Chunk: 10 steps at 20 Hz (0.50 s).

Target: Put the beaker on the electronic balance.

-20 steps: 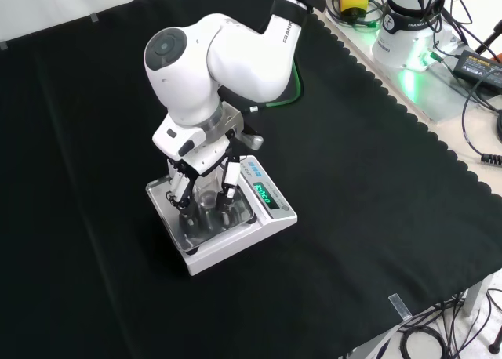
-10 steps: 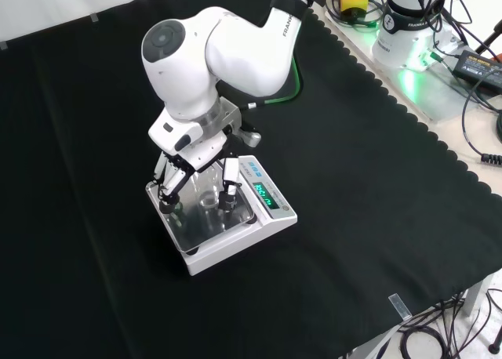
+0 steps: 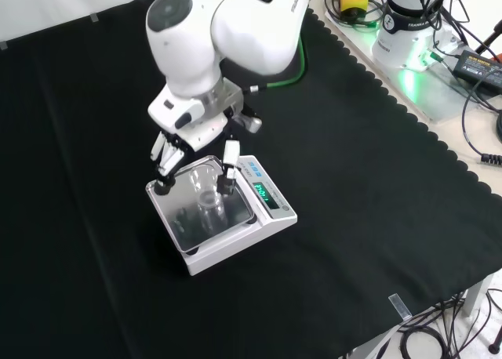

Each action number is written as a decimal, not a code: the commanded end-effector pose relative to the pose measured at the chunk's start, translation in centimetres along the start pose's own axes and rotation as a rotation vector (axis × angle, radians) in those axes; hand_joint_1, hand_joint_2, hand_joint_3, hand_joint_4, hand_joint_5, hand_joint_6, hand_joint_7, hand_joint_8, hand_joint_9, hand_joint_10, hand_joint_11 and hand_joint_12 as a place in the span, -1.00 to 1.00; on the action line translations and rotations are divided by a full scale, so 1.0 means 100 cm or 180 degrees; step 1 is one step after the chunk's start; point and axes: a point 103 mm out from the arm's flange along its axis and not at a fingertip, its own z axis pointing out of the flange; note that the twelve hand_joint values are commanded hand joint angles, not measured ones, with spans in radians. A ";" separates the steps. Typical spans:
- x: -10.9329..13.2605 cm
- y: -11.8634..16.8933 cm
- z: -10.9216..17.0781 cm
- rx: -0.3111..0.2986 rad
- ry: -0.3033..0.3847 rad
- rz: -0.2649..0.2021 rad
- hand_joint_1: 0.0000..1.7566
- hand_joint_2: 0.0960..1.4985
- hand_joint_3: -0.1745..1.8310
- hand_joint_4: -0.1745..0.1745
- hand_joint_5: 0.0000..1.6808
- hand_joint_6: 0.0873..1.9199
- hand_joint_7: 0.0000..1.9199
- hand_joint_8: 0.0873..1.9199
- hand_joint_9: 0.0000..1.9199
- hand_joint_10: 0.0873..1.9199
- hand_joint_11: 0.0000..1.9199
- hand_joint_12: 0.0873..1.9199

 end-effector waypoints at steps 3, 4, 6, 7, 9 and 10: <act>-0.034 -0.061 -0.044 -0.0280 0.0036 0.0287 -0.48 0.07 -0.98 -0.24 -0.67 -0.46 -0.45 -0.17 -0.05 -1.00 -0.35 0.26; -0.037 -0.068 -0.045 -0.0290 0.0041 0.0322 -0.48 0.07 -0.98 -0.24 -0.67 -0.46 -0.45 -0.17 -0.05 -1.00 -0.35 0.26; -0.042 -0.084 -0.048 -0.0310 0.0056 0.0393 -0.48 0.08 -0.97 -0.24 -0.66 -0.47 -0.45 -0.17 -0.05 -1.00 -0.34 0.25; -0.045 -0.092 -0.049 -0.0327 0.0074 0.0425 -0.48 0.08 -0.97 -0.24 -0.66 -0.47 -0.45 -0.17 -0.04 -1.00 -0.34 0.25; -0.050 -0.107 -0.049 -0.0359 0.0112 0.0489 -0.48 0.08 -0.97 -0.25 -0.66 -0.48 -0.45 -0.17 -0.04 -1.00 -0.34 0.25; -0.052 -0.114 -0.048 -0.0369 0.0131 0.0520 -0.47 0.09 -0.97 -0.25 -0.66 -0.48 -0.45 -0.18 -0.04 -1.00 -0.34 0.25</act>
